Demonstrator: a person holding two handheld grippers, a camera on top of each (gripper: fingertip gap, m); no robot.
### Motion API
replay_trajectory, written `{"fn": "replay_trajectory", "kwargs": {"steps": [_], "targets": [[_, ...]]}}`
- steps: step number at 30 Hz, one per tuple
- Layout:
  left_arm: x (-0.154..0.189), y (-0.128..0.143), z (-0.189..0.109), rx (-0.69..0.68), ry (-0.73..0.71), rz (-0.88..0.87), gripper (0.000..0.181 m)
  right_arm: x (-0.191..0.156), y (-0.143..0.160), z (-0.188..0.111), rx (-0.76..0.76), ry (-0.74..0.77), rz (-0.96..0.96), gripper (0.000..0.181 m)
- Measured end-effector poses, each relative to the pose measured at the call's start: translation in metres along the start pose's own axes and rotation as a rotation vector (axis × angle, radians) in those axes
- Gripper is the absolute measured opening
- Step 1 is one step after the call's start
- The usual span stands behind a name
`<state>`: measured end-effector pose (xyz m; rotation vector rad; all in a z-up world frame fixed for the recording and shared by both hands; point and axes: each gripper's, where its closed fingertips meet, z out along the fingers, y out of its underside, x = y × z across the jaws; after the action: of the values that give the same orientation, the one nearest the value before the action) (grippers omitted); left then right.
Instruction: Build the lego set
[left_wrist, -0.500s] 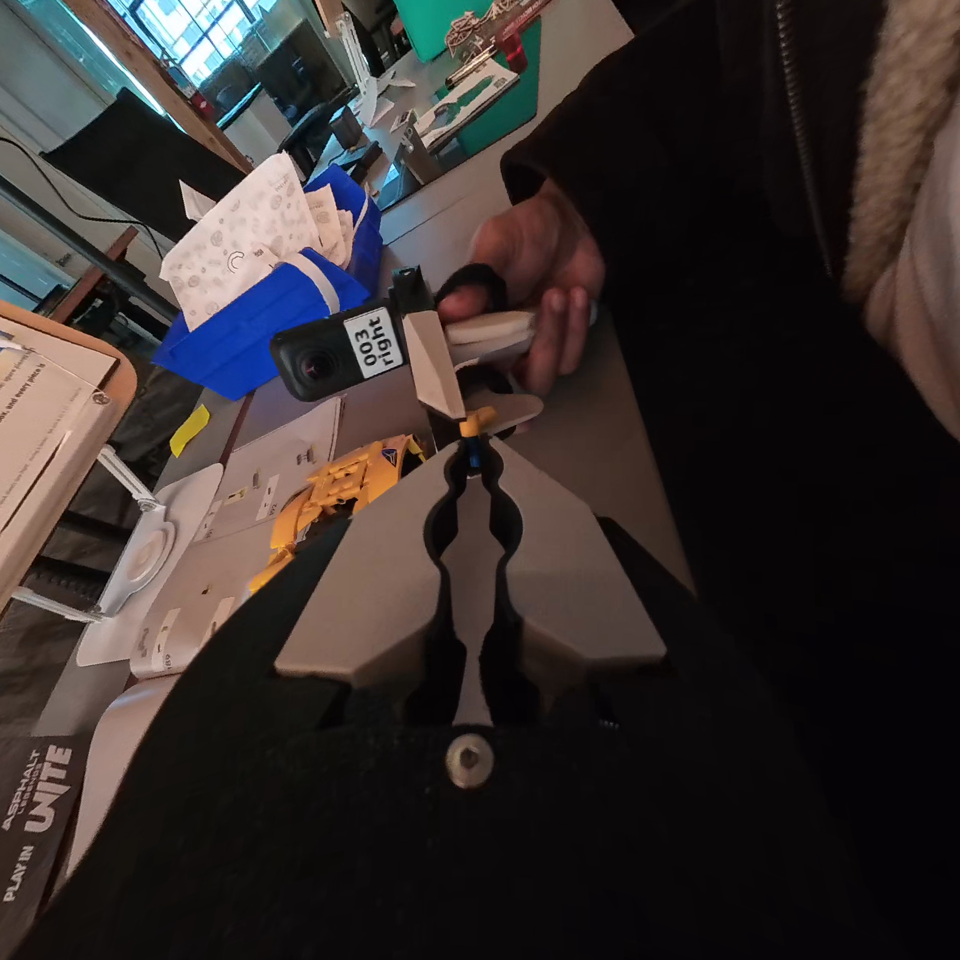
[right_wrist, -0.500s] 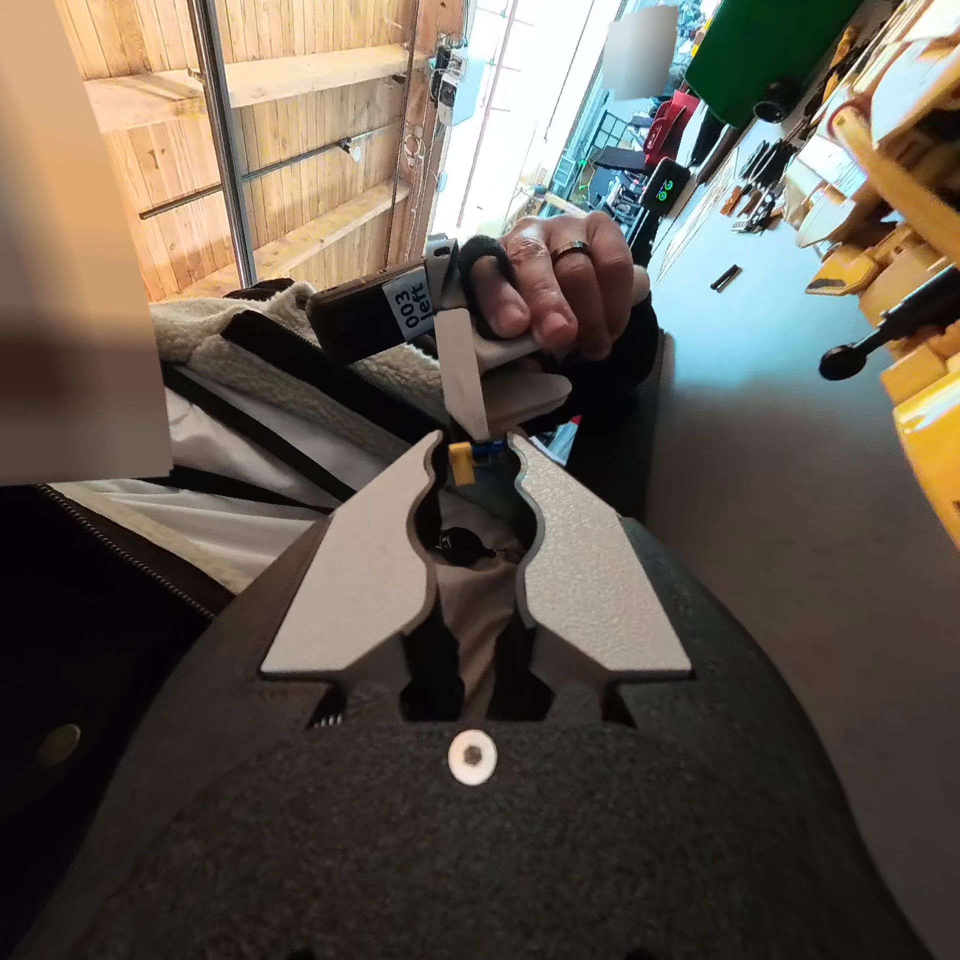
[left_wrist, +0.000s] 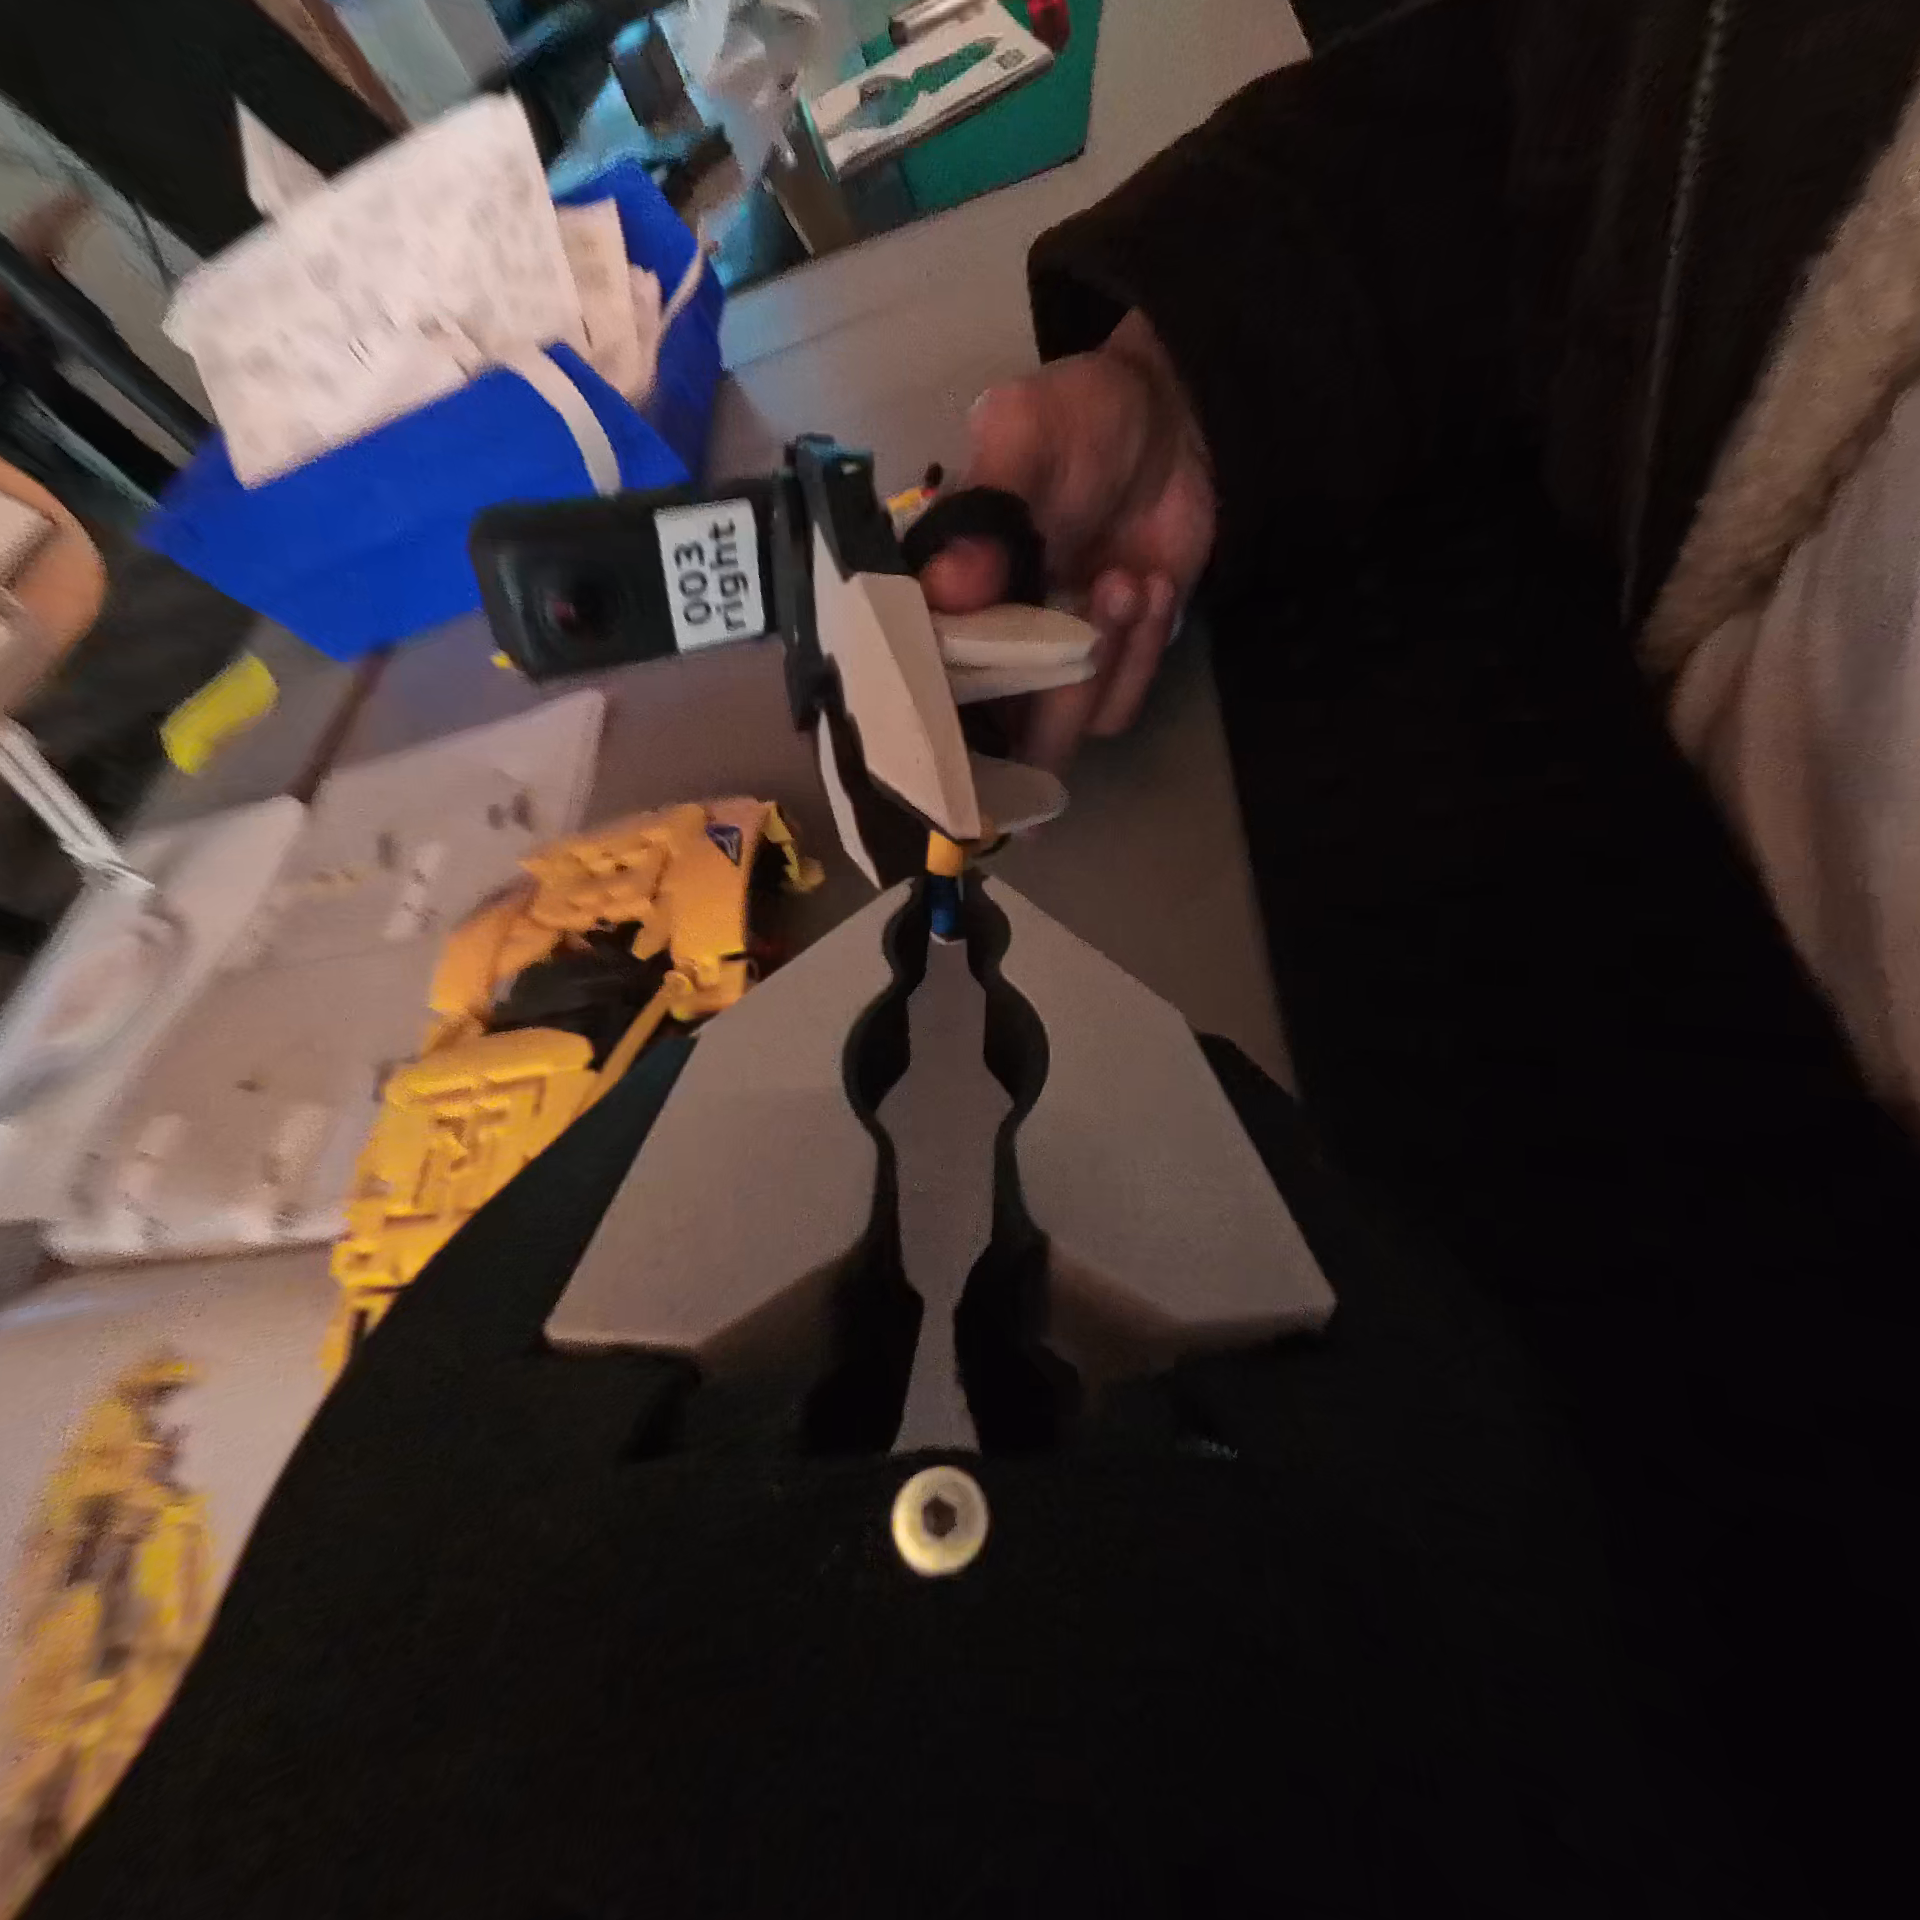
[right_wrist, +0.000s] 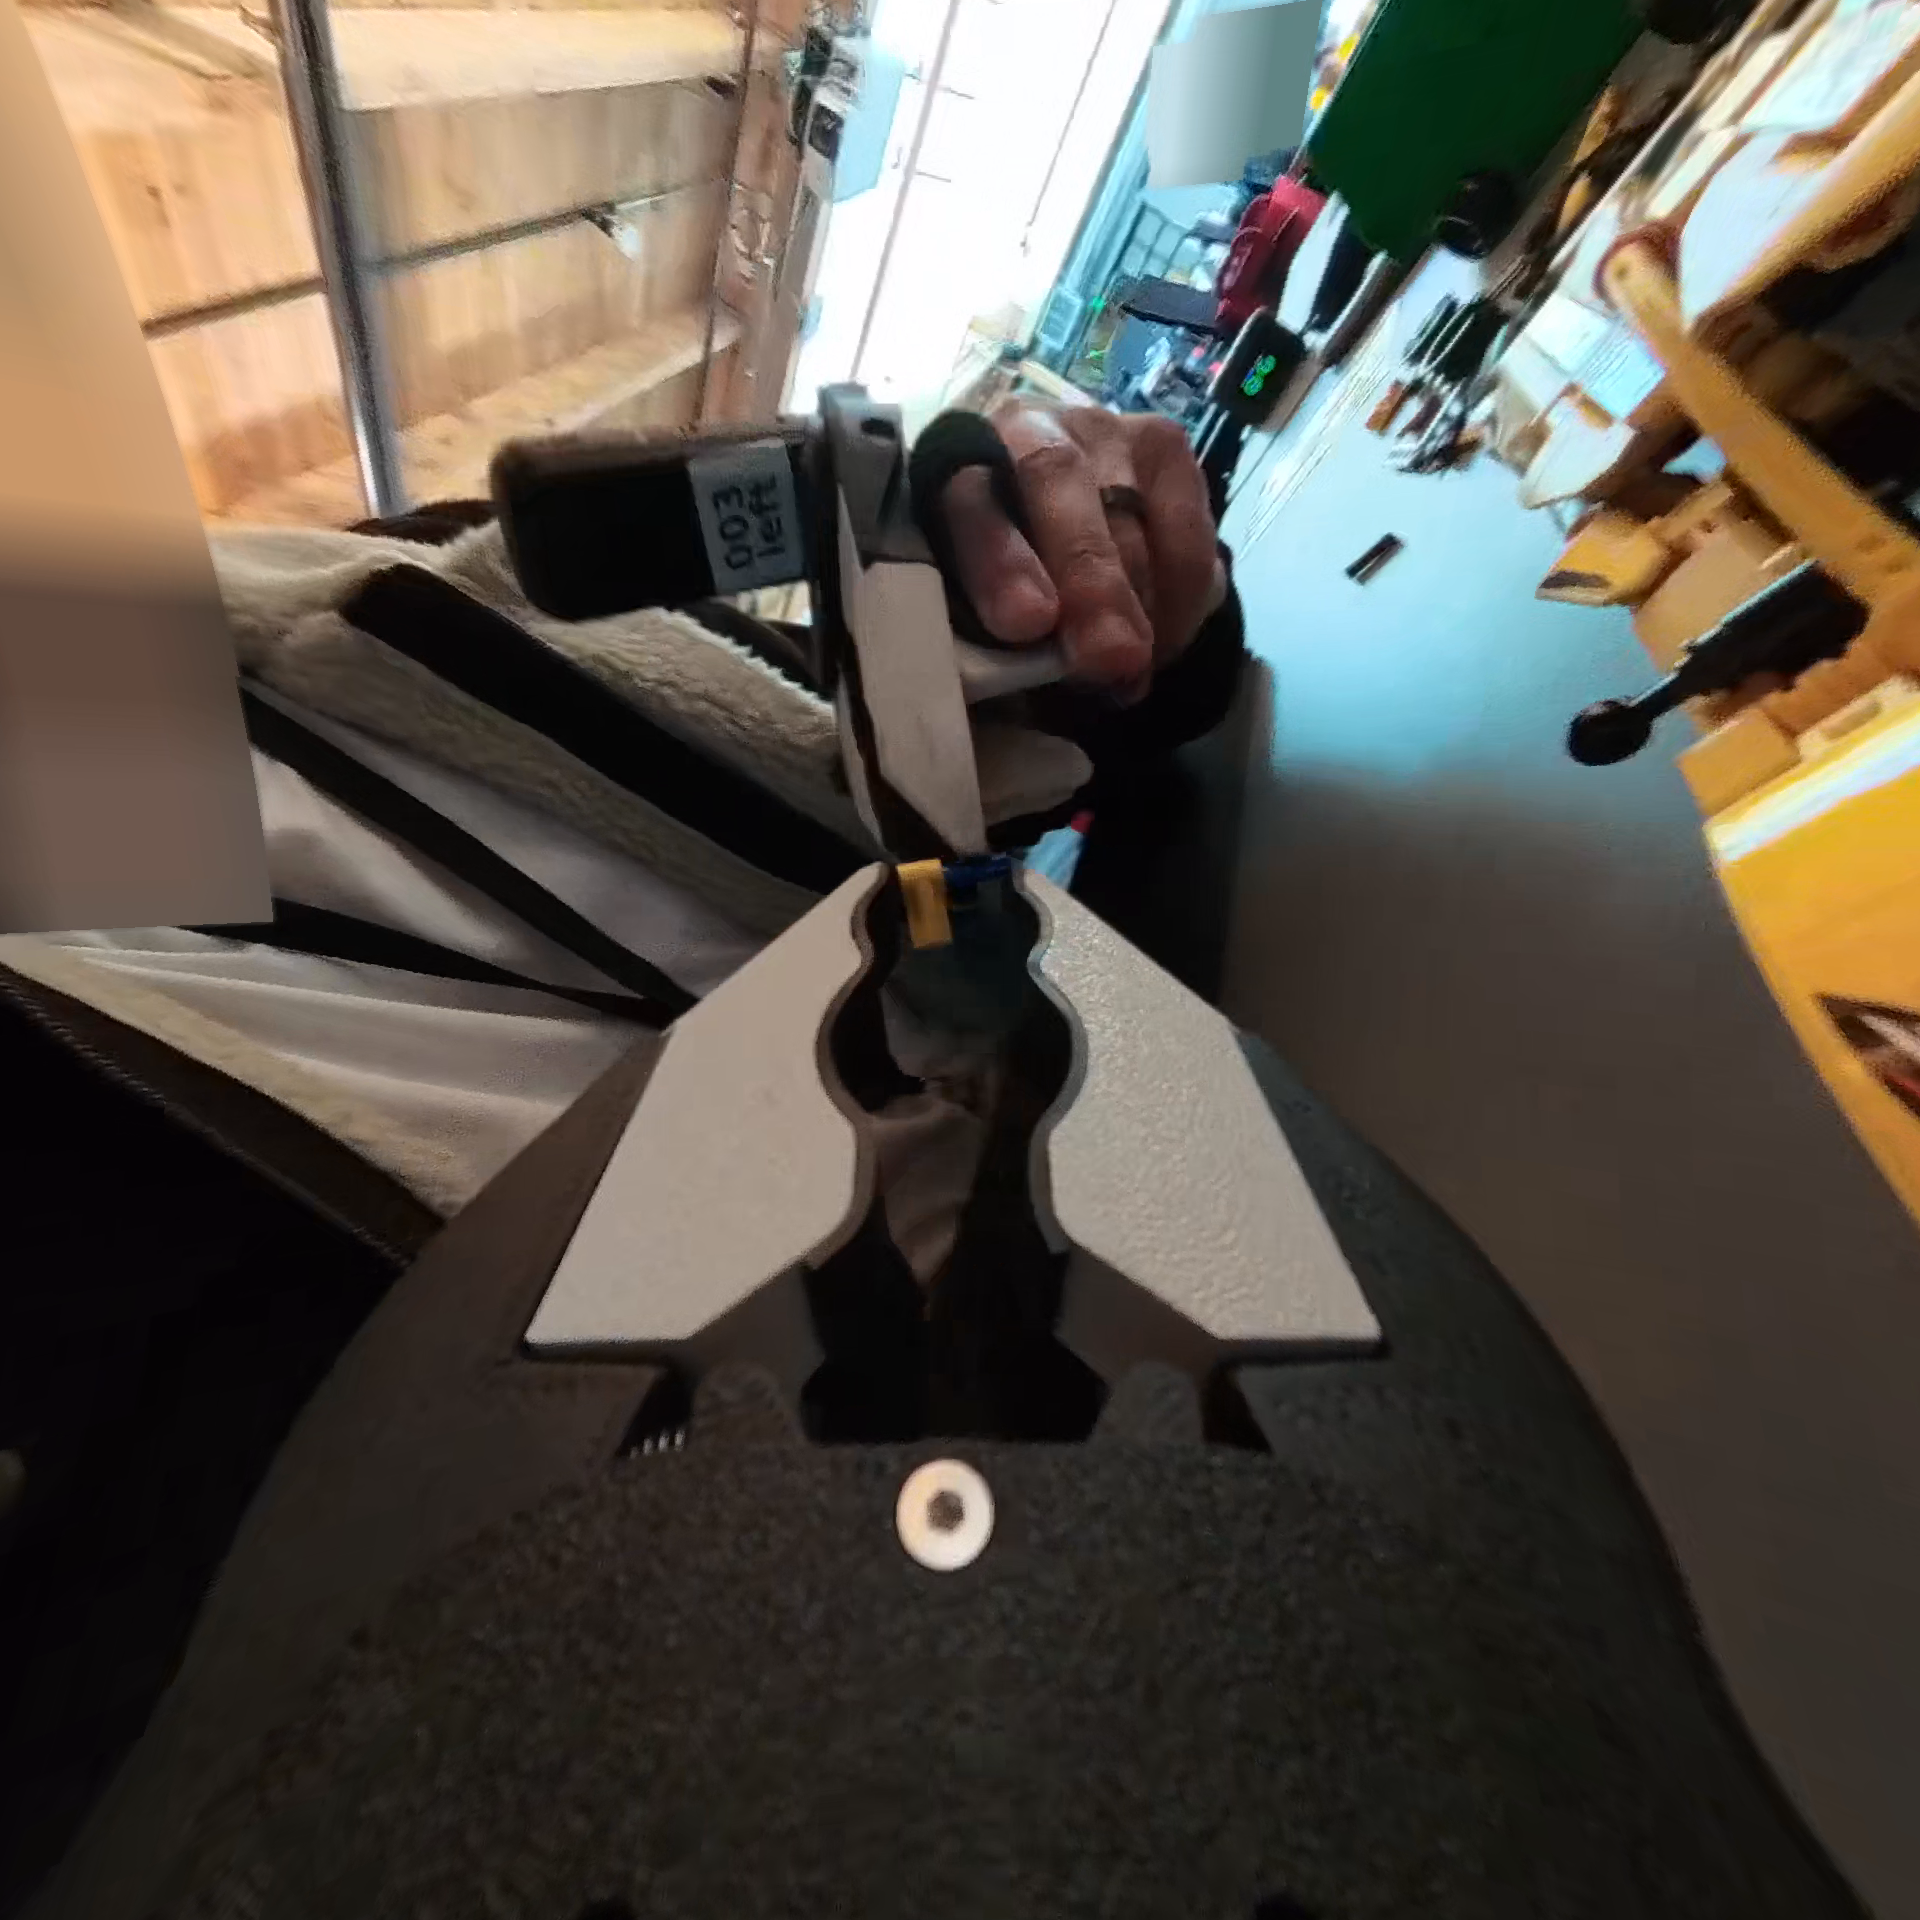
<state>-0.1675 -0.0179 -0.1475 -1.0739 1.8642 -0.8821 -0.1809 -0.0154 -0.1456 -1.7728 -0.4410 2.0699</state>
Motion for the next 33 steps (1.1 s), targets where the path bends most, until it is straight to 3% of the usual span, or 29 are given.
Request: {"fn": "replay_trajectory", "kwargs": {"steps": [3, 8, 12, 13, 18, 26, 33], "targets": [[-0.013, -0.001, -0.006, 0.063, -0.014, -0.152, 0.016, 0.010, -0.007, -0.005, 0.013, 0.133, -0.135, 0.018], [-0.043, 0.010, -0.016, 0.201, 0.022, -0.636, 0.019, 0.039, -0.025, -0.028, -0.064, 0.651, -0.668, 0.019], [-0.063, 0.023, -0.018, 0.284, 0.034, -0.945, 0.018, 0.045, -0.031, -0.033, -0.173, 0.899, -0.940, 0.018], [-0.065, 0.023, -0.017, 0.292, 0.033, -0.973, 0.018, 0.043, -0.032, -0.032, -0.185, 0.925, -0.981, 0.010], [-0.053, 0.023, -0.003, 0.222, 0.044, -0.996, 0.018, 0.030, -0.040, -0.030, -0.184, 1.017, -1.117, 0.008], [-0.046, 0.005, 0.008, 0.334, 0.179, -1.151, 0.013, 0.025, -0.047, -0.029, -0.209, 1.131, -1.311, 0.009], [-0.046, 0.008, 0.009, 0.325, 0.179, -1.160, 0.008, 0.027, -0.045, -0.024, -0.230, 1.185, -1.450, 0.010]]}}
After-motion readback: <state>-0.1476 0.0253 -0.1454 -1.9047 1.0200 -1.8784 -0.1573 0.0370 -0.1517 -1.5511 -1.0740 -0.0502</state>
